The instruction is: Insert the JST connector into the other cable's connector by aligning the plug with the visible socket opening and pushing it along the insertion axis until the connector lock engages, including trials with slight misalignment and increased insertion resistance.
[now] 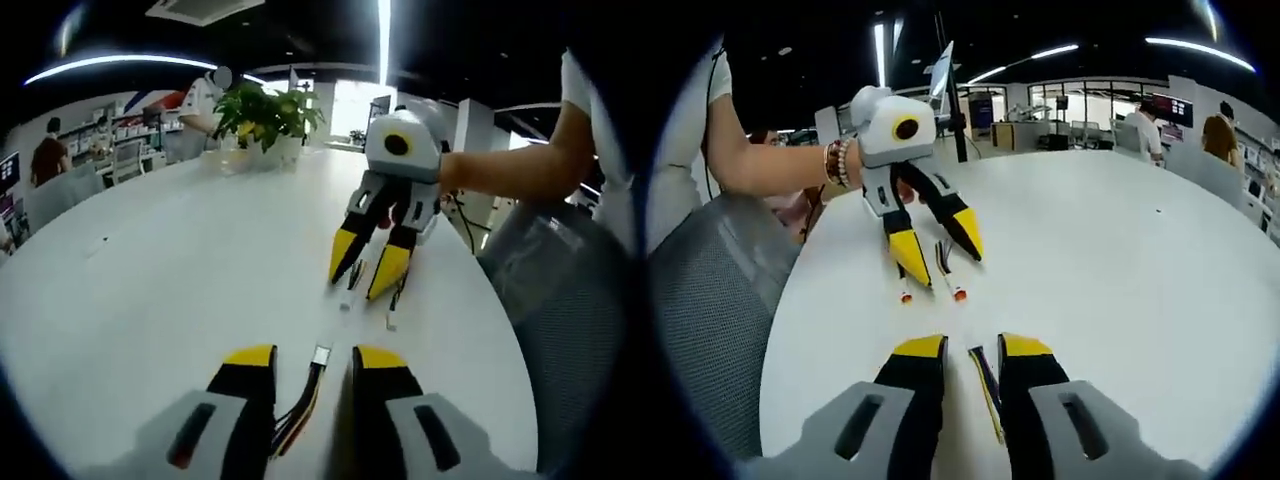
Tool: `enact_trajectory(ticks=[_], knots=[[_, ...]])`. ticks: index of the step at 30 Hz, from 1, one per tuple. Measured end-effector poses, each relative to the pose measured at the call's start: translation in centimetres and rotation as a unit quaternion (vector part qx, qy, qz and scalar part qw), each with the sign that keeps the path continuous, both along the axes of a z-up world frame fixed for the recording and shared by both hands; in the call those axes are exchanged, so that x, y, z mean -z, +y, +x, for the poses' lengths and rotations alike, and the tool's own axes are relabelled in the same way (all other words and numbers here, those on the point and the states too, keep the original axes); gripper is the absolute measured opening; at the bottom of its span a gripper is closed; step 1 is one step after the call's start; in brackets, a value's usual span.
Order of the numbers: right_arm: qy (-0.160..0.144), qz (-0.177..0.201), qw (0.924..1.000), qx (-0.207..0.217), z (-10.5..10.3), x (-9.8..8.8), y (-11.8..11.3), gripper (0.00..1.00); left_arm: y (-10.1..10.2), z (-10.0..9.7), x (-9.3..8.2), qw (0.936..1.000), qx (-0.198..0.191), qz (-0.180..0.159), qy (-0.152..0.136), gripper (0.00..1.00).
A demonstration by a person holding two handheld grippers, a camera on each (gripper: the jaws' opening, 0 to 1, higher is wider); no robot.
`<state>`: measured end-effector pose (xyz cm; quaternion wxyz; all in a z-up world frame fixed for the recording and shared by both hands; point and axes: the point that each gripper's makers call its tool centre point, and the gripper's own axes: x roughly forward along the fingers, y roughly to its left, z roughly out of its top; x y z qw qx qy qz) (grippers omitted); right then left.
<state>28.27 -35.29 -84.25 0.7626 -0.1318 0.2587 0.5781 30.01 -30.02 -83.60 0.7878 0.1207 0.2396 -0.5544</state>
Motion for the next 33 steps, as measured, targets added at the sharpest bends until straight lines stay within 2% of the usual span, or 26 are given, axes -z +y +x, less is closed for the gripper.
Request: enact_trajectory(ticks=[6,17,26,33], knots=[[0.003,-0.016,0.9998,-0.007,-0.3,0.7,-0.3,0.09,0.2,0.3,0.5,0.9999,-0.004,0.011,-0.002,0.2],[0.002,-0.011,0.9999,-0.004,-0.3,0.7,-0.5,0.08,-0.2,-0.1,0.9,0.9998,0.012,0.017,-0.004,0.15],[-0.004,-0.017,0.9998,-0.008,-0.4,0.7,-0.3,0.05,0.0,-0.5,1.0,0.9993,0.025,0.024,-0.013,0.01],[-0.005,-0.023,0.9997,-0.011,-0.5,0.7,-0.4,0.05,0.1,-0.9,0.9,0.9987,0.035,0.031,-0.017,0.01]])
